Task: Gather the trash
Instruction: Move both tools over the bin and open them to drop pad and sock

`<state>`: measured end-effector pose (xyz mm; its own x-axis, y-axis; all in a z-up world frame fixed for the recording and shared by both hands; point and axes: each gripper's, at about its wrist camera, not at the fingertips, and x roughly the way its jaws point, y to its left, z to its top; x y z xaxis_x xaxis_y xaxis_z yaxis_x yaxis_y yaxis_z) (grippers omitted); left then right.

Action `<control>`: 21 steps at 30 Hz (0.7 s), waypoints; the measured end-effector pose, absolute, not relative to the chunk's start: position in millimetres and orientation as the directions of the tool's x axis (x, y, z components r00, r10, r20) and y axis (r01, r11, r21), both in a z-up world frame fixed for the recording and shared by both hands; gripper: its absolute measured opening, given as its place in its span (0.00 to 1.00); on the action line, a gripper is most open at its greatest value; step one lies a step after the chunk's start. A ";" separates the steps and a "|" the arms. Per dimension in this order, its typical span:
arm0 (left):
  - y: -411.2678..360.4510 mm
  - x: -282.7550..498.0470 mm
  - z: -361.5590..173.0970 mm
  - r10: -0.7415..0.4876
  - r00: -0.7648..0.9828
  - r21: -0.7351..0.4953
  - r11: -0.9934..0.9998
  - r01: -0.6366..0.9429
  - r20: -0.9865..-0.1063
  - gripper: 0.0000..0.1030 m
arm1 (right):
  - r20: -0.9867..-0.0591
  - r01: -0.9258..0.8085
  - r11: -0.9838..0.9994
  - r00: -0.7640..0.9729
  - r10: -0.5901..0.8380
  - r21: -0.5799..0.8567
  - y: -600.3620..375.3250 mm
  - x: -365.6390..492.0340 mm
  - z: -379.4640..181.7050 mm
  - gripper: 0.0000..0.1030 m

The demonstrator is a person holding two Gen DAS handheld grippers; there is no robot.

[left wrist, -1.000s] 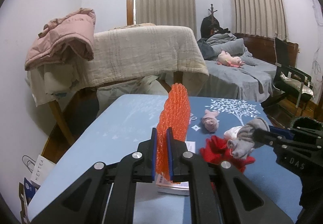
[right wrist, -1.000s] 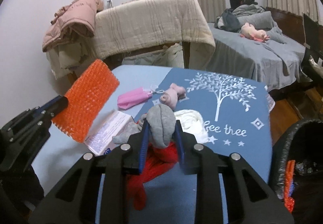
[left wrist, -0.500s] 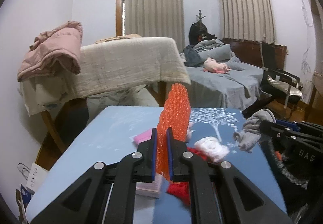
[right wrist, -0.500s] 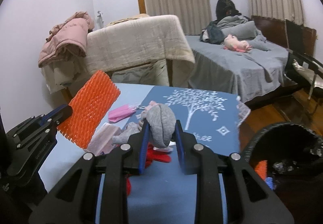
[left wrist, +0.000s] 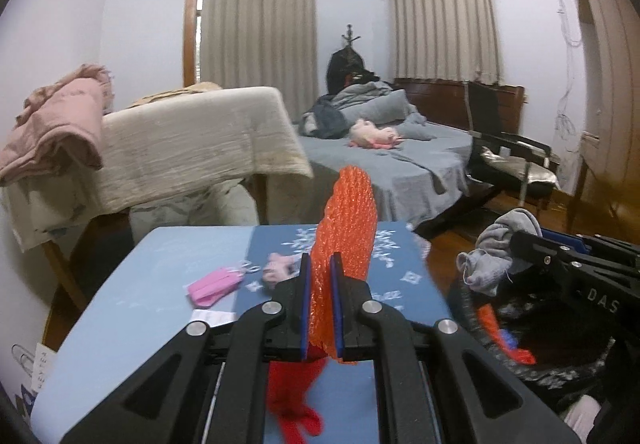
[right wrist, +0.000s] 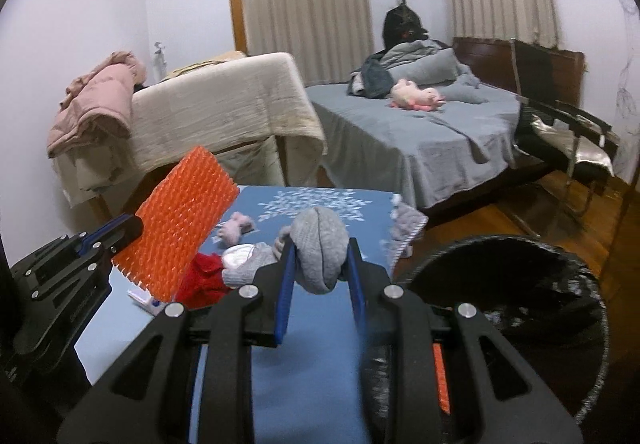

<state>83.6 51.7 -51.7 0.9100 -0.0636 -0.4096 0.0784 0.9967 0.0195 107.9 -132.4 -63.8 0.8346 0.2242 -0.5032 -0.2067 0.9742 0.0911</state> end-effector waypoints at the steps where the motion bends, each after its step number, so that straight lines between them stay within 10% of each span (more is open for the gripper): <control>1: 47.5 84.2 -50.9 -0.072 0.910 0.018 0.996 0.087 -0.409 0.09 | -0.501 -0.193 0.977 0.839 0.212 0.091 -139.9 105.7 -63.0 0.23; 21: -63.3 100.5 -50.8 -0.284 0.858 0.002 0.949 0.315 -0.427 0.09 | -0.492 0.043 0.997 0.871 -0.005 0.065 -255.4 82.8 -68.9 0.23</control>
